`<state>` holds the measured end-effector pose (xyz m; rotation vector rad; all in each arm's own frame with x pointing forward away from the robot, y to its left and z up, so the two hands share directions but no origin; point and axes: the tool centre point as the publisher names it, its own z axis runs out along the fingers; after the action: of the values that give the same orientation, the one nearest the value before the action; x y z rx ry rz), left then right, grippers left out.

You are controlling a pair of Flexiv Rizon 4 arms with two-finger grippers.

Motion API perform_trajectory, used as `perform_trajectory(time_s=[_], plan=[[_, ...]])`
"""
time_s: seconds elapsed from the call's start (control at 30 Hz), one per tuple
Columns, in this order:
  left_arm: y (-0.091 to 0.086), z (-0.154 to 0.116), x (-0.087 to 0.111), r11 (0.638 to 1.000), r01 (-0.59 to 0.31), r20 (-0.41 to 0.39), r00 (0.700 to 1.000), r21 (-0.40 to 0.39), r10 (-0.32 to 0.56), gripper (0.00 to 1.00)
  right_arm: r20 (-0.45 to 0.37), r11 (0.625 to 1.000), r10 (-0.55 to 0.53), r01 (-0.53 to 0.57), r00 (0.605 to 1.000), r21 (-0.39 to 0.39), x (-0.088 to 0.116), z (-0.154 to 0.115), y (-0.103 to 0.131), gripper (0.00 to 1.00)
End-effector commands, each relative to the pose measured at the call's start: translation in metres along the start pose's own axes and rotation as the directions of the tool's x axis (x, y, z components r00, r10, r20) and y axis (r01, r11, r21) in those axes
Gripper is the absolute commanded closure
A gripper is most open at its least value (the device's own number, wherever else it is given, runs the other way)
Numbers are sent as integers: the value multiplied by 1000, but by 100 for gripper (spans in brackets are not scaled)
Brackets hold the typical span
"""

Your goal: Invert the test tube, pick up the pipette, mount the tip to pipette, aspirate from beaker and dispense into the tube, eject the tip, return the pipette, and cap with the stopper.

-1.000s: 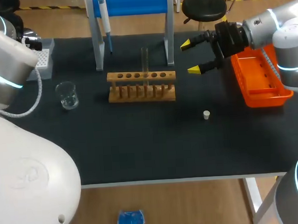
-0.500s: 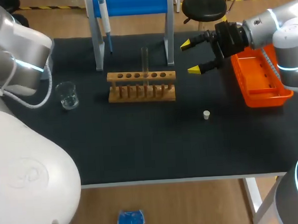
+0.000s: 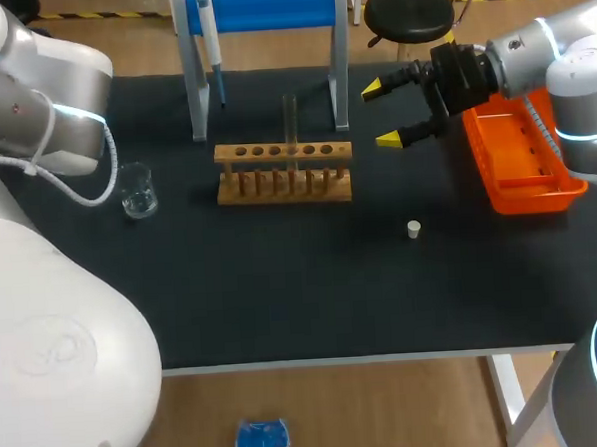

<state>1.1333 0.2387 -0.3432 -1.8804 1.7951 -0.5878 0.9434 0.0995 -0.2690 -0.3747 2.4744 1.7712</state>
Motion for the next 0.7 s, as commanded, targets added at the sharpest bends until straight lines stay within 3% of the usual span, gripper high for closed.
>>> perform_trajectory(time_s=[0.03,0.7], plan=[[0,8,0,1000,2,2,1000,-6,-2,51,0,1000,-1,1,1000,1,0,0,0,0],[2,20,-3,1000,24,3,1000,-17,-24,53,0,1000,-1,1,1000,1,0,0,0,0]])
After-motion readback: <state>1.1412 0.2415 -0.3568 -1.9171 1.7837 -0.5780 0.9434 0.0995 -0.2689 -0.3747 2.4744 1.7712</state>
